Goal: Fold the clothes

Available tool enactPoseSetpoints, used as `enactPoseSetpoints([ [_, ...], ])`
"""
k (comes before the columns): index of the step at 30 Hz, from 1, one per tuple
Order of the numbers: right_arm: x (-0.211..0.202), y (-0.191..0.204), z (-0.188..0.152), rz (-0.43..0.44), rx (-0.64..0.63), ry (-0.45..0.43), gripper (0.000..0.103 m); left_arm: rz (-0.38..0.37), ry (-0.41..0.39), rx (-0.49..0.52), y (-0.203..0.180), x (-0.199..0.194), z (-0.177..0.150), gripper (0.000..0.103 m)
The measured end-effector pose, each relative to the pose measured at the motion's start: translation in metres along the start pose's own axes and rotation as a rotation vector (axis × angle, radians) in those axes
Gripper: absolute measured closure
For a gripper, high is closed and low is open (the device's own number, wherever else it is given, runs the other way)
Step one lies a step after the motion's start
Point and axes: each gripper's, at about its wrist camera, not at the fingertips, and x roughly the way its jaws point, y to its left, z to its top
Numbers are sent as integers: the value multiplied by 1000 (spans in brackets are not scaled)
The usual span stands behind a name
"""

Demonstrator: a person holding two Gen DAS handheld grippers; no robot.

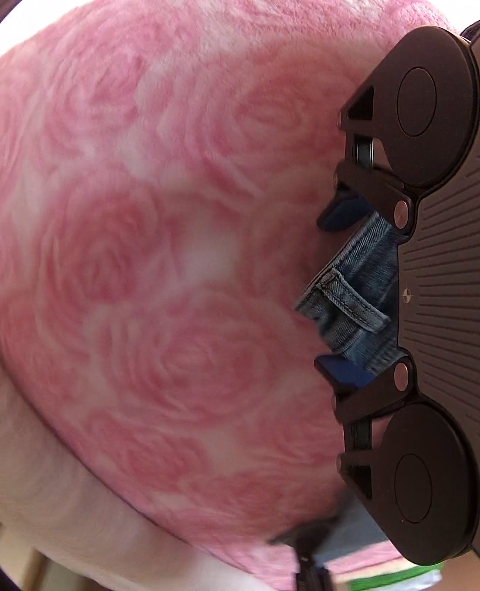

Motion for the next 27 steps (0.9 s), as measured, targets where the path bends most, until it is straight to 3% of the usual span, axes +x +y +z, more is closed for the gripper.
enactPoseSetpoints([
  [4, -38, 12, -23, 48, -112, -57, 80, -43, -76, -23, 18, -31, -18, 91],
  [9, -120, 8, -37, 42, -25, -265, 83, -96, -170, -52, 41, -71, -41, 94],
  [13, -204, 19, -17, 105, -15, -511, 83, -97, -371, -153, 68, -150, -33, 95],
  [18, -318, 45, -11, 227, -89, -818, 83, -207, -681, -253, 87, -279, -51, 95],
  [23, -404, 34, -58, 325, -222, -1020, 83, -307, -911, -248, 98, -376, -132, 97],
  [25, -421, 11, -86, 341, -264, -1041, 83, -299, -951, -222, 104, -393, -184, 100],
  [27, -419, -24, -120, 313, -241, -997, 82, -274, -940, -230, 116, -388, -239, 99],
])
